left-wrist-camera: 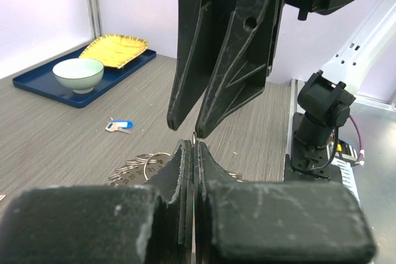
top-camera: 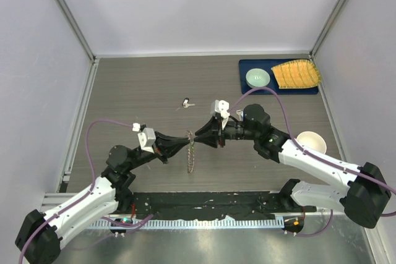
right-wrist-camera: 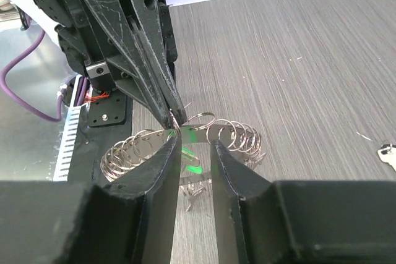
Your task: Put the keys on the keyring
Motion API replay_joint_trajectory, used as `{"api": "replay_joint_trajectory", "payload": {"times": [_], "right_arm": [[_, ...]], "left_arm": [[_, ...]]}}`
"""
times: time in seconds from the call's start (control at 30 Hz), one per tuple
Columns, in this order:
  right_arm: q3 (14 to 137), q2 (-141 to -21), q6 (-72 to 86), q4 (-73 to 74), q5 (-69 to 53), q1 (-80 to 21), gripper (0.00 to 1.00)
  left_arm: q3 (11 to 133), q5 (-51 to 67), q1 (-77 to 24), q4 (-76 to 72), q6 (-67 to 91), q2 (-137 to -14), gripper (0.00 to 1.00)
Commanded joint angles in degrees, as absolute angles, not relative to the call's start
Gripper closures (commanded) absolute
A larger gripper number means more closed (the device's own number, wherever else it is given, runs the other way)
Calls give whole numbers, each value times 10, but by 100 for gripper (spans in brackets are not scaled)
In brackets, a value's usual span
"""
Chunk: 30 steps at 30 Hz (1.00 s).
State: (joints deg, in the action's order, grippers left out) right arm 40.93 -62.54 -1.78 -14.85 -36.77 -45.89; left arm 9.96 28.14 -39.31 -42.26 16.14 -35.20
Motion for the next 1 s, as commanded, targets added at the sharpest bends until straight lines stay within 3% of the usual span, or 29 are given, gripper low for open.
{"api": "replay_joint_trajectory", "payload": {"times": [0.0,0.97], "right_arm": [[425,-639,-2,-209,-393,-458,69],[392,-655,21,-280,-446,-458,70]], "left_arm": [[104,282,-395,-495,163,-350,100],[107,284,-395,-505,172,-357,100]]}}
